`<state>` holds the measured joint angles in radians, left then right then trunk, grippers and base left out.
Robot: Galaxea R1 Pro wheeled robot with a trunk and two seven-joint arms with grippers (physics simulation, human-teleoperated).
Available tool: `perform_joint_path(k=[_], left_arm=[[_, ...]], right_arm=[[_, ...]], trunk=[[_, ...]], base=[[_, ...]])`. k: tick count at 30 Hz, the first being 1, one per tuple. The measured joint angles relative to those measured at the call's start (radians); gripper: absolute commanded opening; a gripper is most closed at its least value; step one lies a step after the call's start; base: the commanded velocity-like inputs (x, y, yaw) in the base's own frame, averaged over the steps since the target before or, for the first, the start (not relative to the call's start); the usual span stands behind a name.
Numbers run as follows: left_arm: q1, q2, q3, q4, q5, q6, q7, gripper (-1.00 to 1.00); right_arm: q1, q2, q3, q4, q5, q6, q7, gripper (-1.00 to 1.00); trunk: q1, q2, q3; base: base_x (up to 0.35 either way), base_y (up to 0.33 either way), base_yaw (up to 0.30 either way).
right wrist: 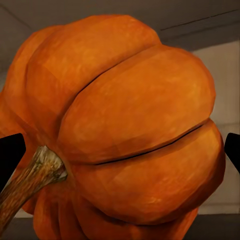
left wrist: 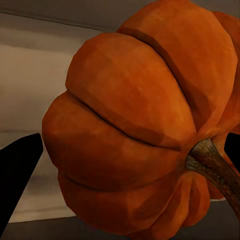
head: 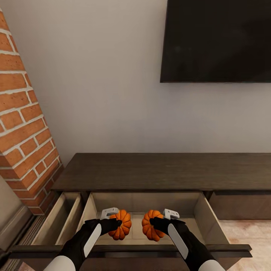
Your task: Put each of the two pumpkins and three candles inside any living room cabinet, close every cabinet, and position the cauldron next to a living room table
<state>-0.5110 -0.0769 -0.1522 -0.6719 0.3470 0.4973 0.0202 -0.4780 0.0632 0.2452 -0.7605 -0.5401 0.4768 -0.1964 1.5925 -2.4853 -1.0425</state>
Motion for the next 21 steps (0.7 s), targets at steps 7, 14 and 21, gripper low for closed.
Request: perform_joint_path(k=[7,14,21], left_arm=[[0.000,0.001,0.002,0.000,0.000,0.000,0.003,-1.00],[0.000,0.000,0.003,-0.001,0.001,0.000,0.005,-1.00],[0.000,0.000,0.003,-0.001,0.000,0.000,0.005,1.00]], right_arm=[[0.000,0.000,0.000,0.000,0.000,0.000,-0.001,-1.00],[0.000,0.000,0.000,0.000,0.000,0.001,-0.004,1.00],[0.000,0.000,0.000,0.000,0.000,0.001,-0.004,1.00]], trunk=[[0.009,-0.015,-0.014],[0.009,-0.015,-0.014],[0.009,-0.015,-0.014]], base=[[0.000,0.000,0.000],[0.000,0.000,0.000],[0.000,0.000,0.000]])
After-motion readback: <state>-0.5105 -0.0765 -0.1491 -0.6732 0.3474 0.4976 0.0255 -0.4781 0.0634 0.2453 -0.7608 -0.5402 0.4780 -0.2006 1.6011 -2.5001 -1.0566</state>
